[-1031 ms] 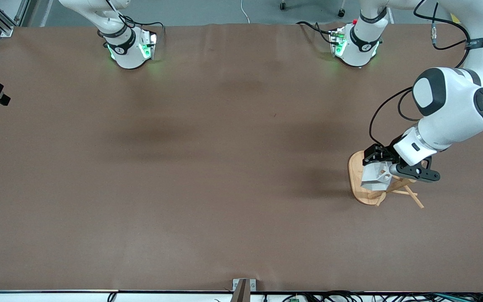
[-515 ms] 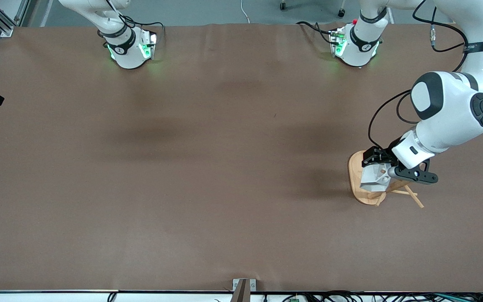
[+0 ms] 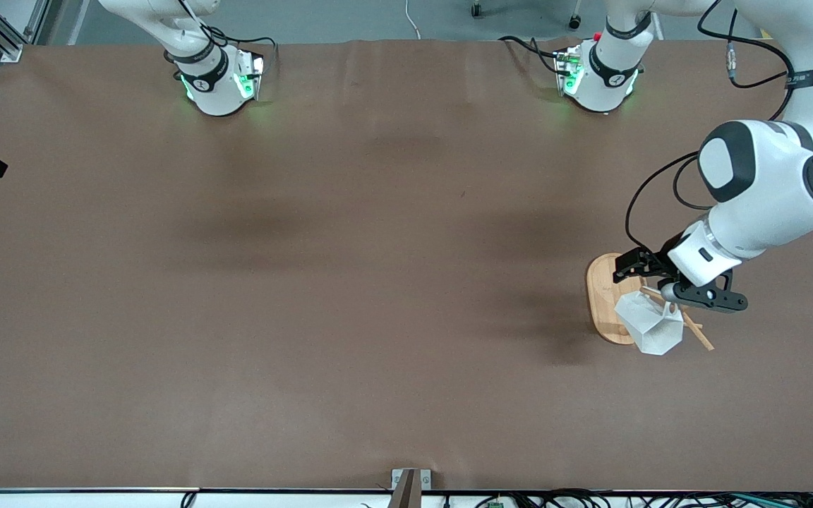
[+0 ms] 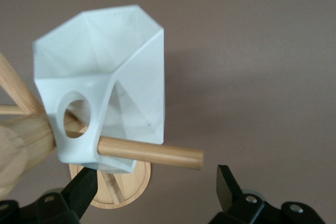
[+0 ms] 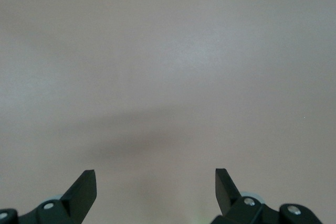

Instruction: Hang cup on rack

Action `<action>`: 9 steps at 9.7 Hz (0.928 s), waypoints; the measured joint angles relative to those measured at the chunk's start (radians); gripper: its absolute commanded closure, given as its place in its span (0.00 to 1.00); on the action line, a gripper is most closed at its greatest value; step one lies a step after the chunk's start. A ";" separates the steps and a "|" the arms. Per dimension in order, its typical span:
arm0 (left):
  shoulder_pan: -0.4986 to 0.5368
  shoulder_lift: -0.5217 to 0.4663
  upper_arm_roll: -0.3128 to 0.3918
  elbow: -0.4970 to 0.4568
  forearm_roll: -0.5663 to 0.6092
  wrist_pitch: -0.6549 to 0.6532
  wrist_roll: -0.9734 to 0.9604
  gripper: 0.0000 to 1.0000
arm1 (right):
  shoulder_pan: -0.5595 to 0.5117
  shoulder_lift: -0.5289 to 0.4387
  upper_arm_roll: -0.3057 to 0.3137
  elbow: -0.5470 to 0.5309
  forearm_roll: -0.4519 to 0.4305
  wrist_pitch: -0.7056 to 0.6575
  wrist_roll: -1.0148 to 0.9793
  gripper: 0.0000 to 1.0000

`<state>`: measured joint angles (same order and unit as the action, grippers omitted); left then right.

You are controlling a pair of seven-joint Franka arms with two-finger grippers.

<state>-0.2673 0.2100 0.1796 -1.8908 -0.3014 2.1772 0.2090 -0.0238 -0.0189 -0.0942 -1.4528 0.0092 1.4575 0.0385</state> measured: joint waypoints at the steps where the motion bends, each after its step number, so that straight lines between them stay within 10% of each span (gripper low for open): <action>1: 0.012 -0.029 0.000 0.015 0.004 -0.060 -0.015 0.00 | 0.000 0.000 0.000 0.000 0.000 0.000 0.000 0.00; 9: 0.057 -0.302 0.000 0.211 0.261 -0.477 0.062 0.00 | 0.000 0.000 -0.005 0.000 0.000 0.000 0.000 0.00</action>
<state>-0.2101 -0.0921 0.1799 -1.6793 -0.0407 1.7005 0.2710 -0.0233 -0.0188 -0.0990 -1.4528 0.0092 1.4573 0.0385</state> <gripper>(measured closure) 0.000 0.000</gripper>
